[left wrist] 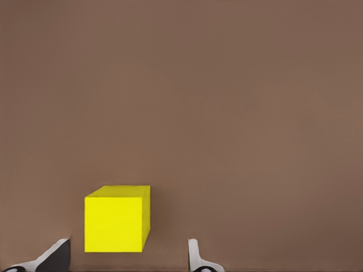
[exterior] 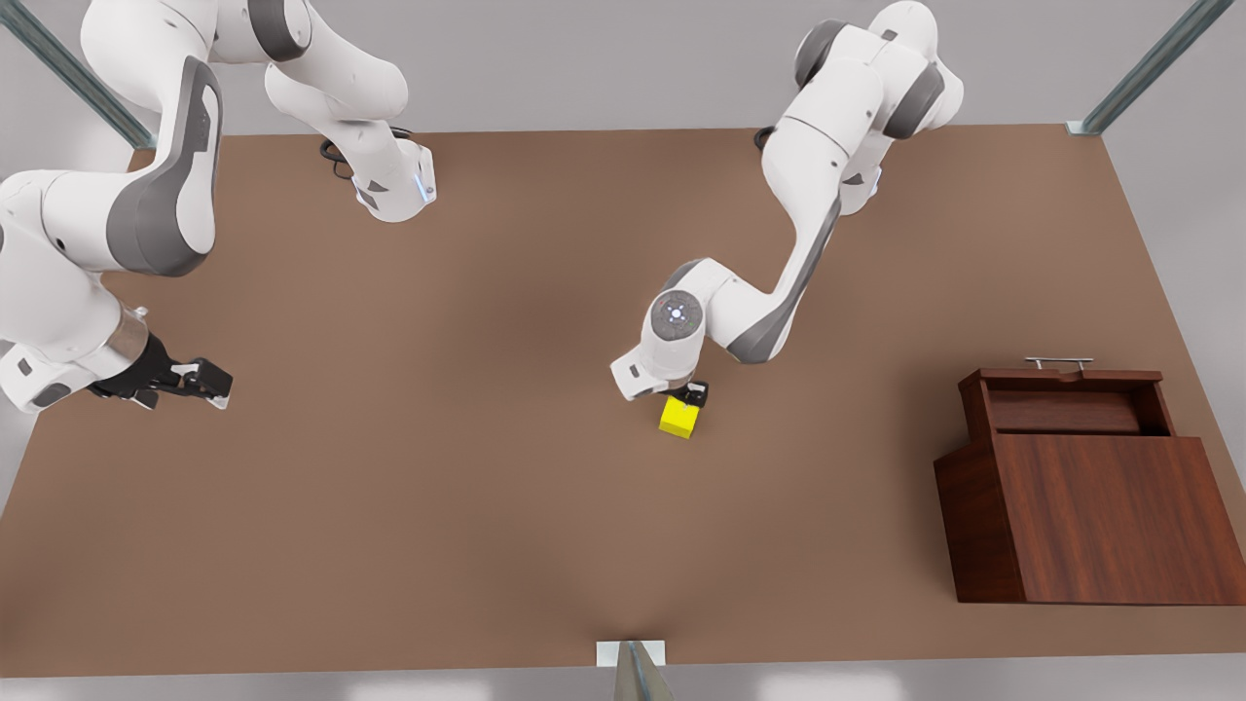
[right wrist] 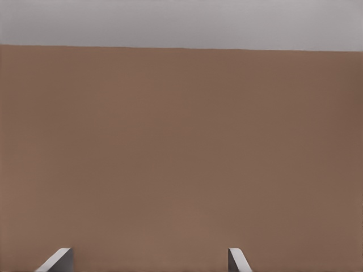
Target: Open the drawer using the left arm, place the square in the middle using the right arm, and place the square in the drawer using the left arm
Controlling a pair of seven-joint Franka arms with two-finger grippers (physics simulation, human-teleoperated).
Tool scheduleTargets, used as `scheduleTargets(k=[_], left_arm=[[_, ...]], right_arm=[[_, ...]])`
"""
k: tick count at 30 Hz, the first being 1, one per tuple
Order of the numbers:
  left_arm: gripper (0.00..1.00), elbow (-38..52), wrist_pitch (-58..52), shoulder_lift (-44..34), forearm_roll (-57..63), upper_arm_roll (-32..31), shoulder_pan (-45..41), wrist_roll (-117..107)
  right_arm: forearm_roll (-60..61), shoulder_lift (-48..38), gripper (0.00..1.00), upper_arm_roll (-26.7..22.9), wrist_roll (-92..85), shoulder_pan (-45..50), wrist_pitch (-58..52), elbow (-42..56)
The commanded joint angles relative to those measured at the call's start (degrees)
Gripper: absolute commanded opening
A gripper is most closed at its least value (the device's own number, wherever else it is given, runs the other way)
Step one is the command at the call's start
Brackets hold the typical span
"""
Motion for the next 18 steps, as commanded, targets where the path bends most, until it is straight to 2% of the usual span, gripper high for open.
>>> scheduleTargets(k=[1, 8, 18], left_arm=[[1.0, -1.1, 1.0, -0.3, -0.9, 0.0, 0.0, 0.0], [1.0, -9.6, 8.5, -1.7, -0.9, 2.4, 0.1, 2.5], [1.0, -10.6, 13.3, 0.9, -0.9, 2.4, 0.2, 2.9]], right_arm=[[0.0, 0.0, 1.0, 0.0, 0.0, 0.0, 0.0, 0.0], [-0.1, 0.0, 1.0, 0.0, 0.0, 0.0, 0.0, 0.1], [-0.1, 0.0, 1.0, 0.0, 0.0, -0.2, 0.0, 0.1]])
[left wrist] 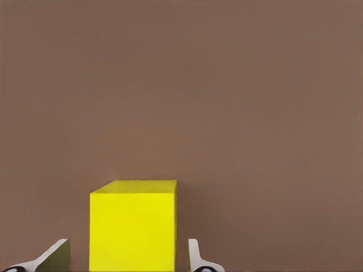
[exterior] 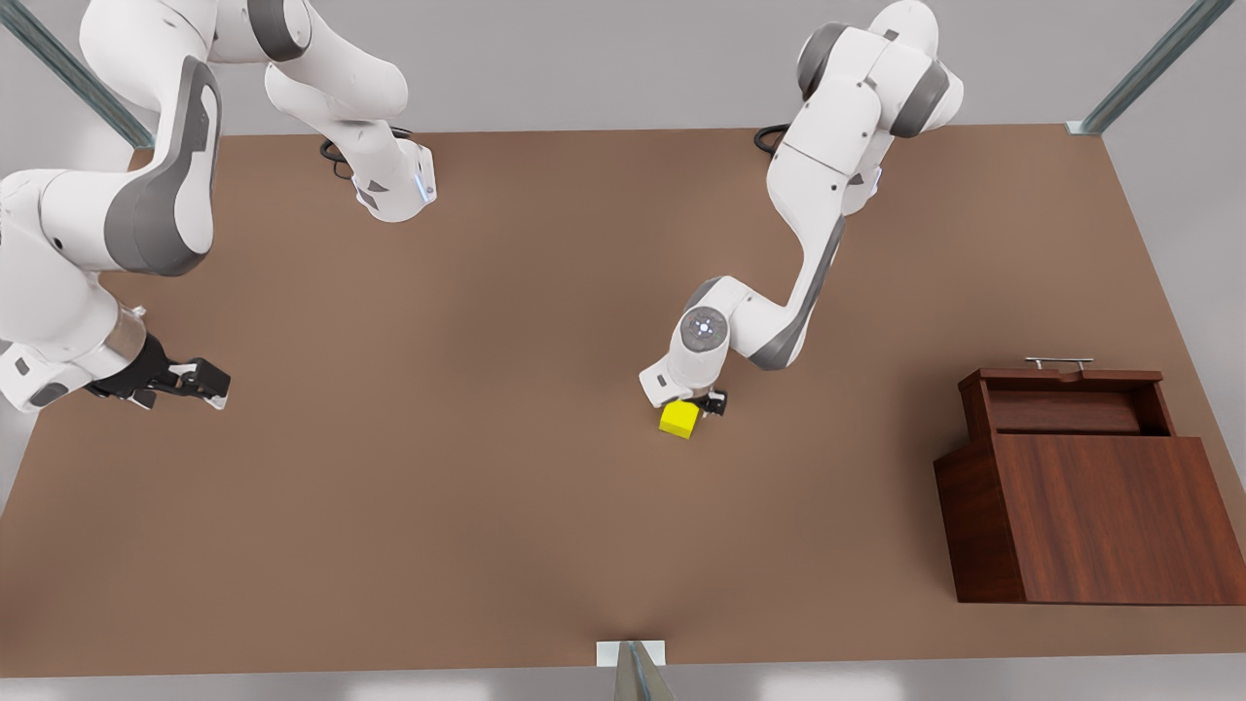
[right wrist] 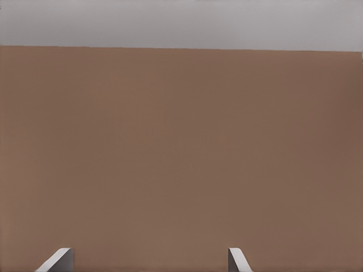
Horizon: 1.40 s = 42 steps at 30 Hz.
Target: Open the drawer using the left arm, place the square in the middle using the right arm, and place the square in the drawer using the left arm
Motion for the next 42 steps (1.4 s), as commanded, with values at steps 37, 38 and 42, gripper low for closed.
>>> scheduleTargets(k=[37, 38, 42], left_arm=[[0.78, 0.4, 6.8, 4.6, -2.5, 0.0, 0.6, -0.8], [0.78, 0.4, 6.8, 4.6, -2.5, 0.0, 0.6, -0.8], [0.75, 0.4, 6.8, 4.5, -2.5, 0.0, 0.6, -0.8]], right_arm=[[-0.3, -0.1, 1.0, 0.0, -0.1, -0.6, 0.1, 0.1], [-0.3, -0.1, 1.0, 0.0, -0.1, -0.6, 0.1, 0.1], [-0.3, -0.1, 1.0, 0.0, -0.1, -0.6, 0.1, 0.1]])
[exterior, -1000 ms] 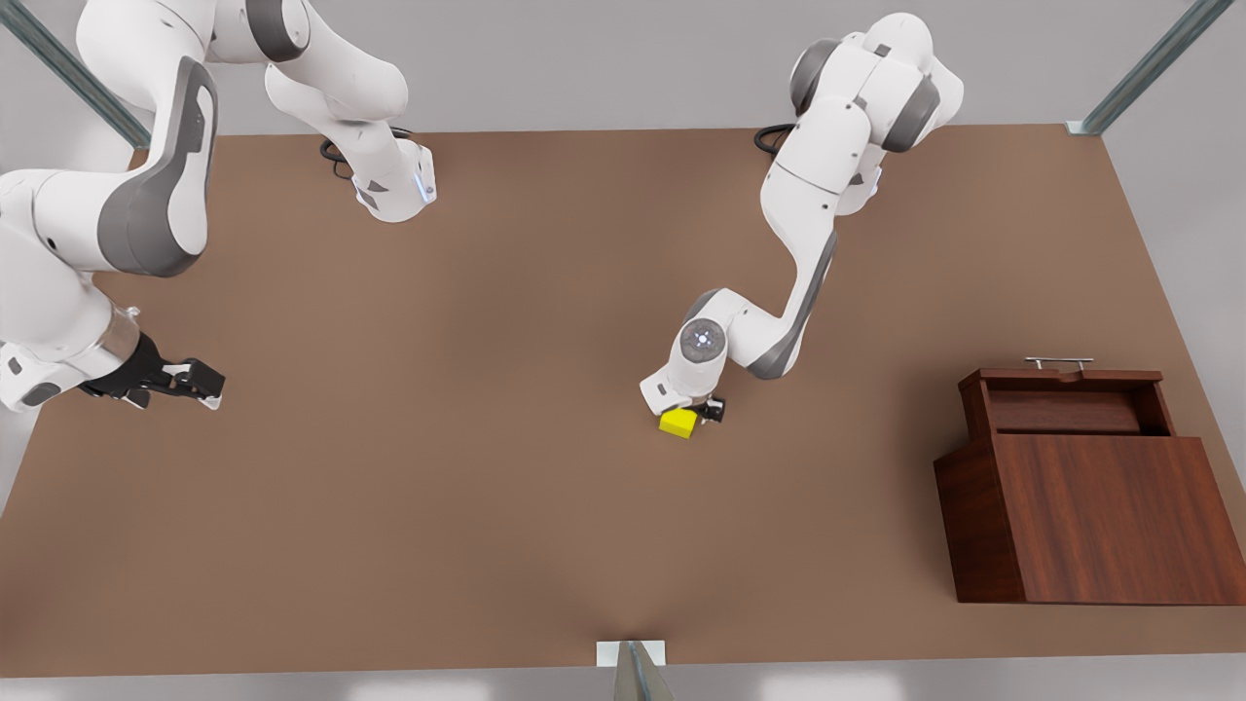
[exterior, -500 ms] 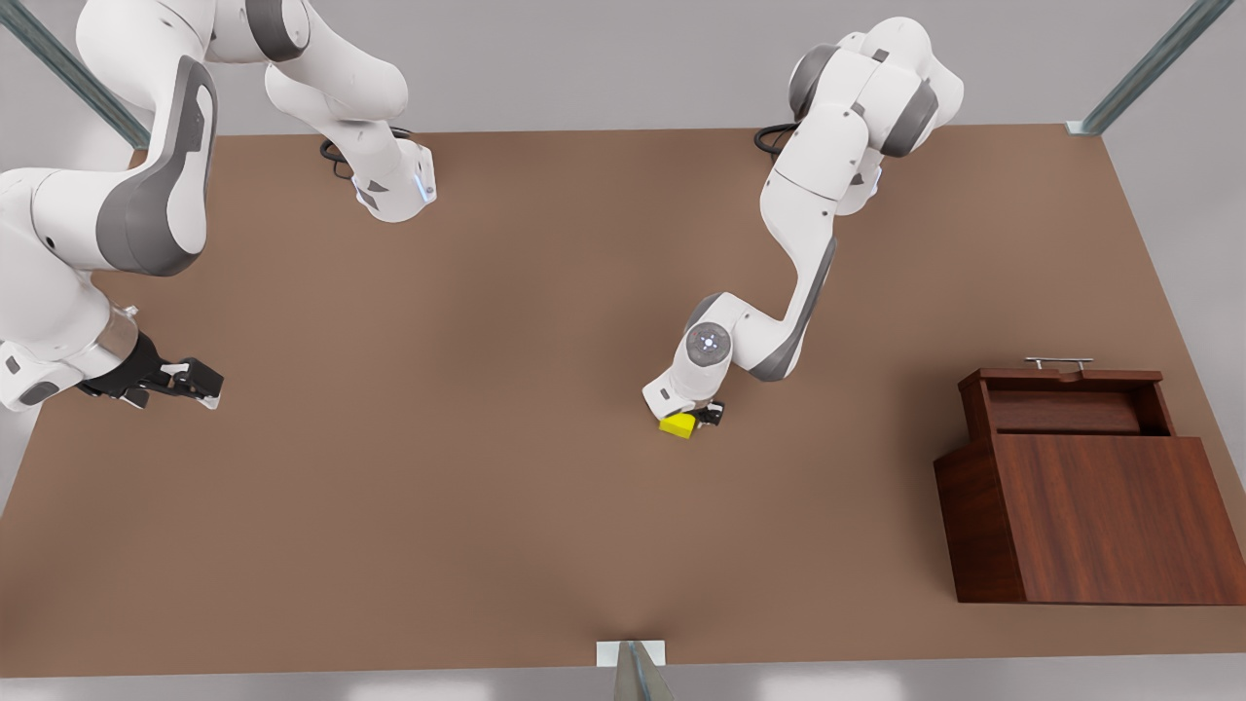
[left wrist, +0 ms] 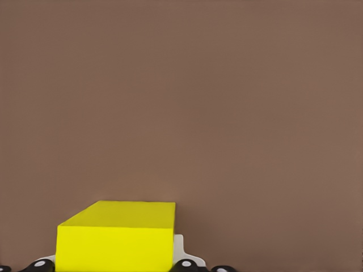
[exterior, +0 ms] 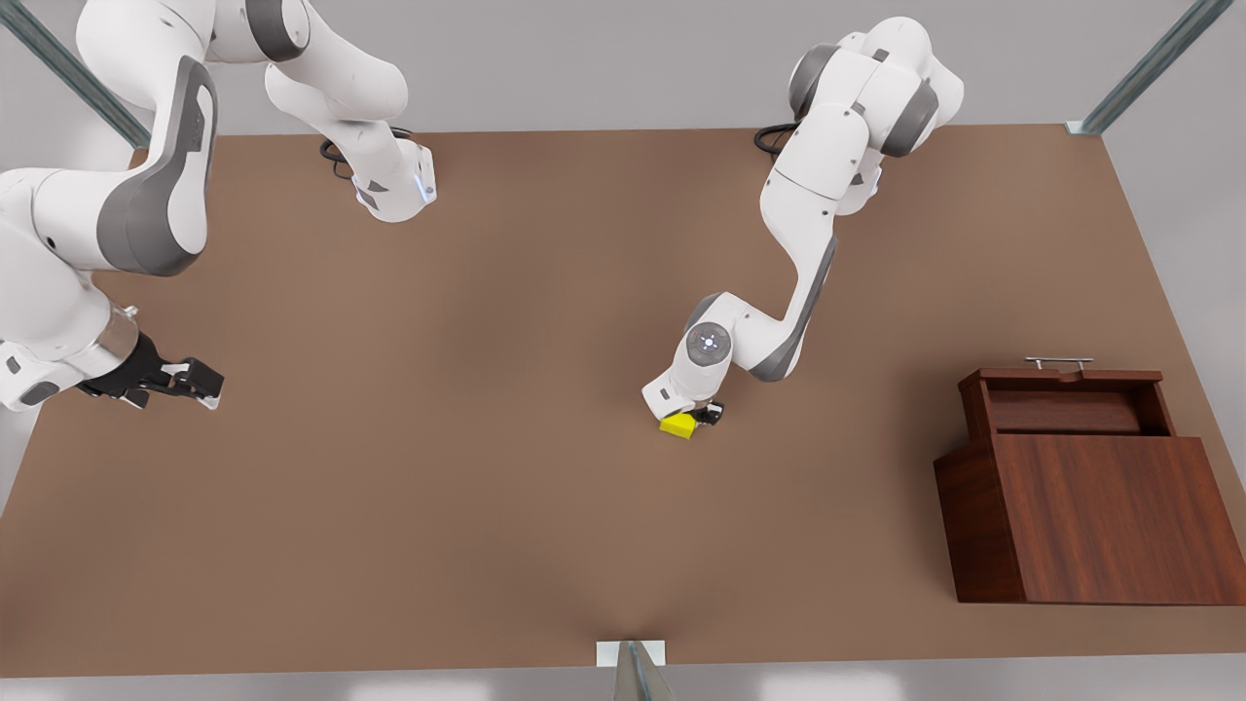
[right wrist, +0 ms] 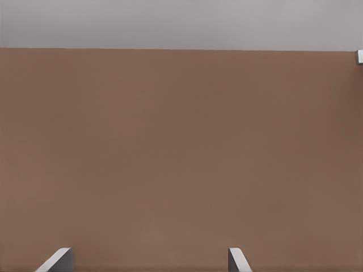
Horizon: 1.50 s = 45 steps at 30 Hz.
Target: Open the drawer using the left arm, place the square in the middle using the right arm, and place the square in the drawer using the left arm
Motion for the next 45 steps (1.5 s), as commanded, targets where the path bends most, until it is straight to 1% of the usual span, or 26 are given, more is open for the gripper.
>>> scheduleTargets(k=[1, 6, 12, 17, 19, 23, 24, 28, 30, 36, 41, 45], left_arm=[[0.74, 0.1, 0.0, 0.0, -0.1, 0.0, 0.0, 0.0], [0.74, 0.3, -0.5, -1.0, -0.2, 0.1, 0.2, 0.1], [0.75, 0.3, -8.9, -8.3, -1.2, 3.1, 0.5, 0.8], [0.75, -0.2, -18.6, -14.7, -3.9, 10.2, 0.5, 9.6], [0.76, -0.3, -24.4, -17.0, -6.8, 14.8, 0.4, 16.7], [0.76, -0.4, -32.4, -20.0, -8.7, 22.4, 0.4, 26.7], [0.76, -0.4, -33.3, -20.2, -8.7, 23.6, 0.4, 28.1], [0.76, -0.4, -34.8, -20.0, -10.5, 32.0, 0.4, 40.2], [0.76, -0.4, -35.0, -20.0, -10.6, 34.2, 0.5, 43.8], [0.76, -0.4, -36.7, -19.9, -11.0, 37.5, 3.2, 51.6], [0.76, -0.4, -38.7, -19.5, -11.1, 42.2, 4.7, 60.4], [0.76, -0.4, -38.4, -18.9, -11.1, 42.2, 7.9, 63.9]], right_arm=[[0.0, 0.0, 1.0, 0.0, 0.0, 0.0, 0.0, 0.0], [0.0, 0.0, 1.0, 0.0, 0.0, 0.0, 0.1, 0.0], [-0.2, 0.1, 1.0, 0.0, 0.0, 0.1, 0.9, -0.1], [-0.2, 0.1, 1.0, 0.0, 0.0, 0.1, 0.9, -0.1], [-0.1, 0.1, 1.0, 0.0, 0.1, 0.1, 0.9, -0.1], [0.0, 0.1, 1.0, 0.0, 0.1, 0.1, 0.9, -0.1], [-0.1, 0.0, 1.0, 0.0, 0.1, 0.1, 0.9, -0.1], [0.0, 0.1, 1.0, 0.0, 0.1, 0.1, 0.9, -0.1], [0.0, 0.1, 1.0, 0.0, 0.1, 0.1, 0.9, -0.1], [0.0, 0.1, 1.0, 0.0, 0.1, 0.1, 0.9, -0.1], [0.0, 0.1, 1.0, 0.0, 0.1, 0.1, 0.9, -0.1], [0.0, 0.1, 1.0, 0.0, 0.1, 0.1, 0.9, -0.1]])
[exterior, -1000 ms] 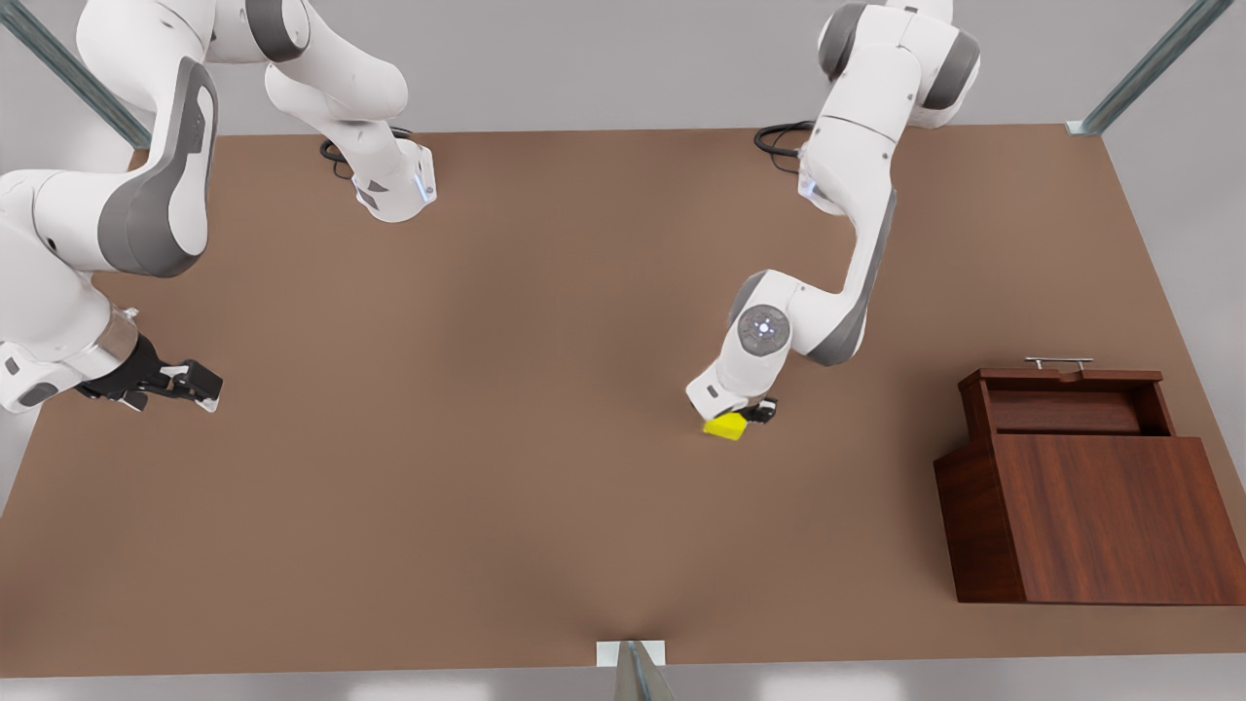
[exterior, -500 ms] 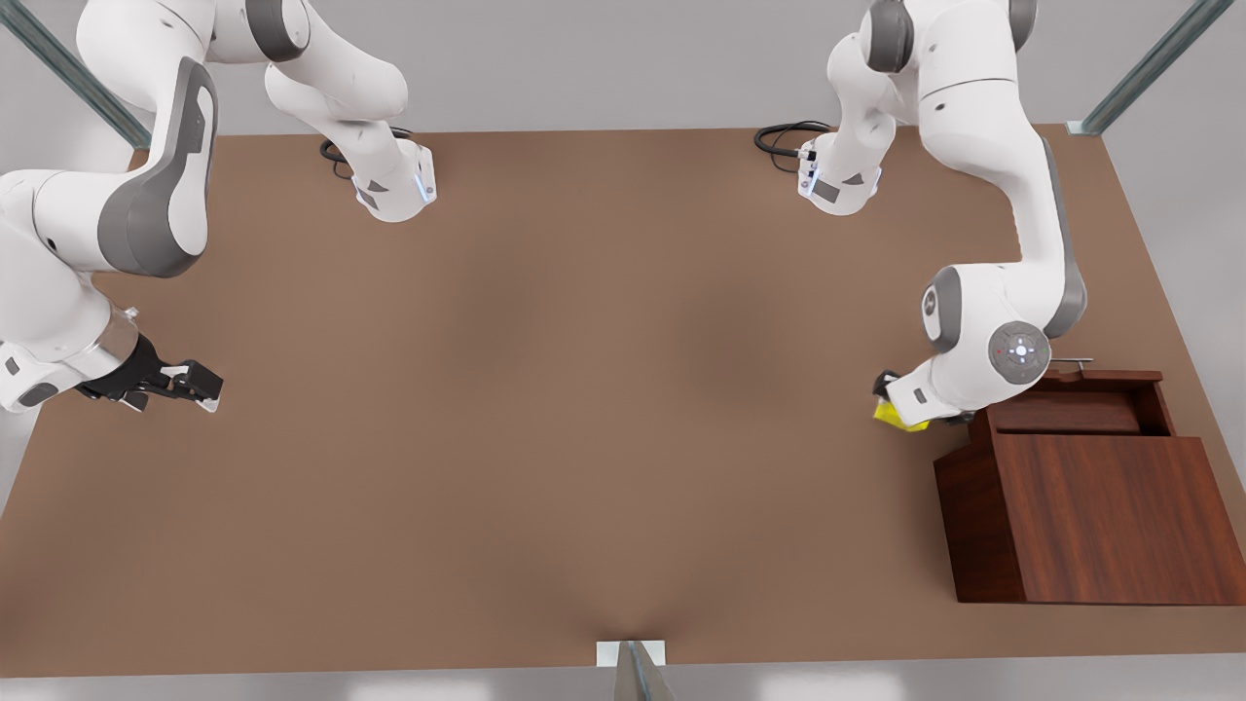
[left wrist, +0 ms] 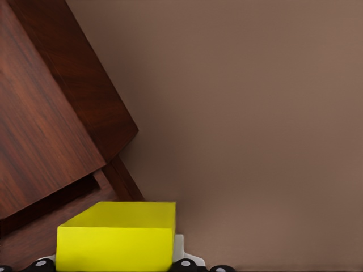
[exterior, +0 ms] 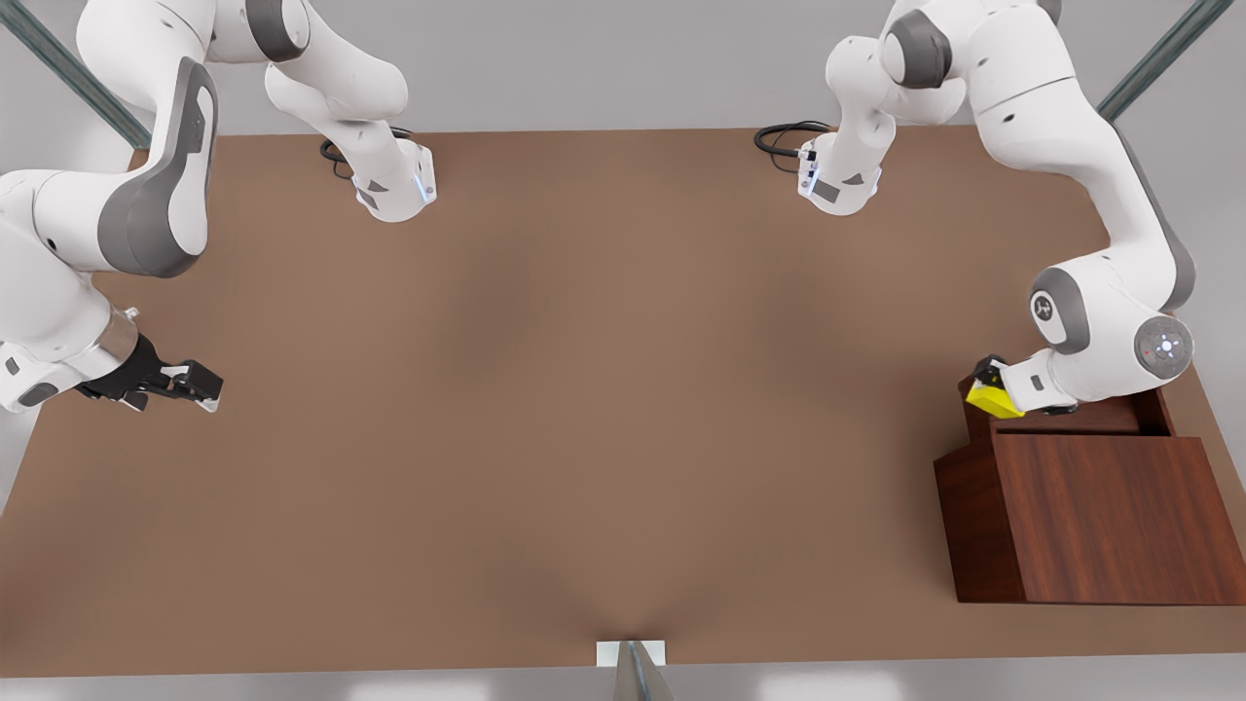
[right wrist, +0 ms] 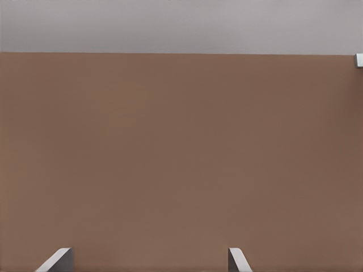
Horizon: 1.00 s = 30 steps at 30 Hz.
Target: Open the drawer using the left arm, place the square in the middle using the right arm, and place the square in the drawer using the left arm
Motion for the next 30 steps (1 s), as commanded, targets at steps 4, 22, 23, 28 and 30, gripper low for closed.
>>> scheduleTargets(k=[4, 22, 23, 28, 30], left_arm=[[0.76, 0.0, 0.4, 0.5, 0.0, 0.1, 2.1, 2.1], [1.0, 2.5, 4.0, 5.8, -2.2, 0.0, 7.6, 7.4], [1.0, 2.5, 4.0, 5.8, -2.2, 0.0, 7.6, 7.4], [1.0, 5.8, 2.5, 5.8, -2.1, -0.3, 8.0, 6.3], [1.0, 13.9, -7.5, 5.6, -3.9, -3.9, 7.6, -13.6]], right_arm=[[0.0, 0.0, 1.0, 0.0, 0.0, -0.1, 0.0, 0.0], [0.3, -0.4, 1.0, 0.0, 0.0, -0.3, -0.3, 0.1], [0.3, -0.4, 1.0, 0.0, 0.0, -0.3, -0.3, 0.1], [0.2, -0.2, 1.0, 0.0, 0.0, -0.4, 0.0, 0.1], [0.2, -0.2, 1.0, 0.0, -0.1, -0.4, 0.0, 0.1]])
